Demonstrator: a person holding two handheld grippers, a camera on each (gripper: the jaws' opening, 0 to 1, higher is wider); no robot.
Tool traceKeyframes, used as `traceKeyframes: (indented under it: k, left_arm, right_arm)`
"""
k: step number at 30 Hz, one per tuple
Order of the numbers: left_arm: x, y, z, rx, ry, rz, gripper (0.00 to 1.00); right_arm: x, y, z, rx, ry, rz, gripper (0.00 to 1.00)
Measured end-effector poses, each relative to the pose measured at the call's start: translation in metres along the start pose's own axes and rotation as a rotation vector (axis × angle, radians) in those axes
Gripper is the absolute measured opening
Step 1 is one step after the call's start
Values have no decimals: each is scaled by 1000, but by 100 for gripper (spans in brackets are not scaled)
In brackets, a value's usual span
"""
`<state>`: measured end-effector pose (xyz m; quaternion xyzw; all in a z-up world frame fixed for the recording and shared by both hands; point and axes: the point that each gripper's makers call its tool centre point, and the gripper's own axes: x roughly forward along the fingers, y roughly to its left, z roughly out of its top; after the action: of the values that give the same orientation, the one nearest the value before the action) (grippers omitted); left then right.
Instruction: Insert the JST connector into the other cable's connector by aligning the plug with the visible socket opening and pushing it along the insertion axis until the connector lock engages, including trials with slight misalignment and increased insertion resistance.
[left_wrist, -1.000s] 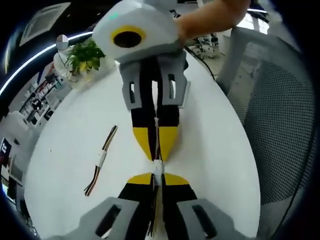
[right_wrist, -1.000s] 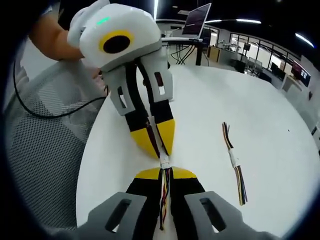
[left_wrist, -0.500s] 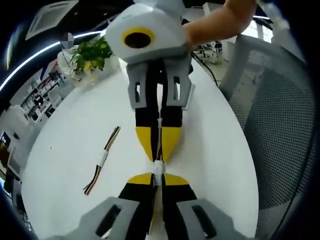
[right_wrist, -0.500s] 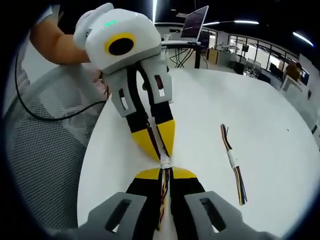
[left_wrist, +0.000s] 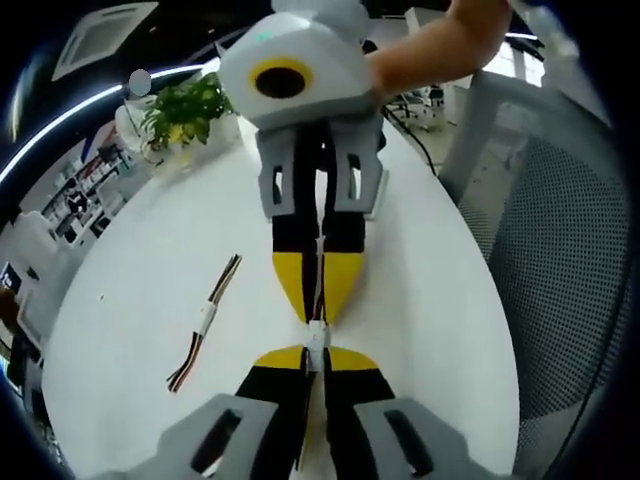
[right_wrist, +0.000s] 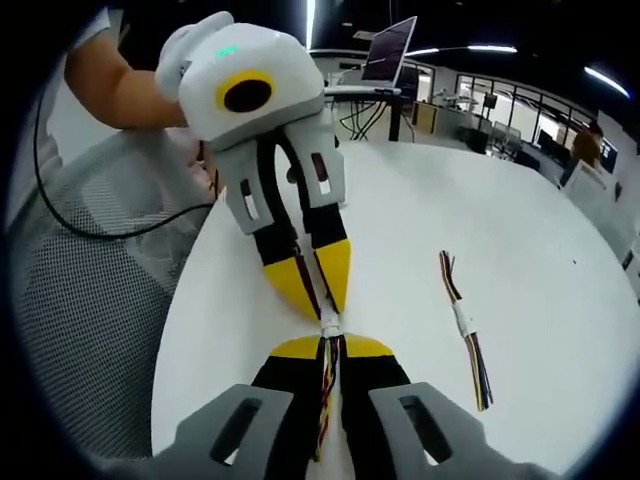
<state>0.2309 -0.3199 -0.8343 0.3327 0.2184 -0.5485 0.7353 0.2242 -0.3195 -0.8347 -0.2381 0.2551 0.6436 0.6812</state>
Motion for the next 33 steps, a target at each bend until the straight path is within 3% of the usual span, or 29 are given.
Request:
traceKeyframes:
  k: [12, 21, 25, 28, 30, 33]
  left_arm:
    - [-2, 9, -3, -14, -11, 40, 0]
    - [-3, 18, -23, -30, 37, 89, 3]
    - [-6, 24, -23, -79, 14, 109, 2]
    - [-8, 26, -20, -185, -54, 112, 5]
    - [-12, 30, -14, -210, -102, 127, 6]
    - [-14, 27, -12, -267, -127, 99, 5]
  right_arm:
    - [0, -8, 4, 2, -30, -17, 3]
    - [-6, -16, 6, 24, -60, -27, 3]
    - [-7, -16, 7, 25, -69, -27, 3]
    - [-9, -17, 7, 33, -83, -26, 3]
    - [-11, -18, 8, 43, -98, -30, 3]
    - [-14, -17, 13, 58, -133, -20, 3]
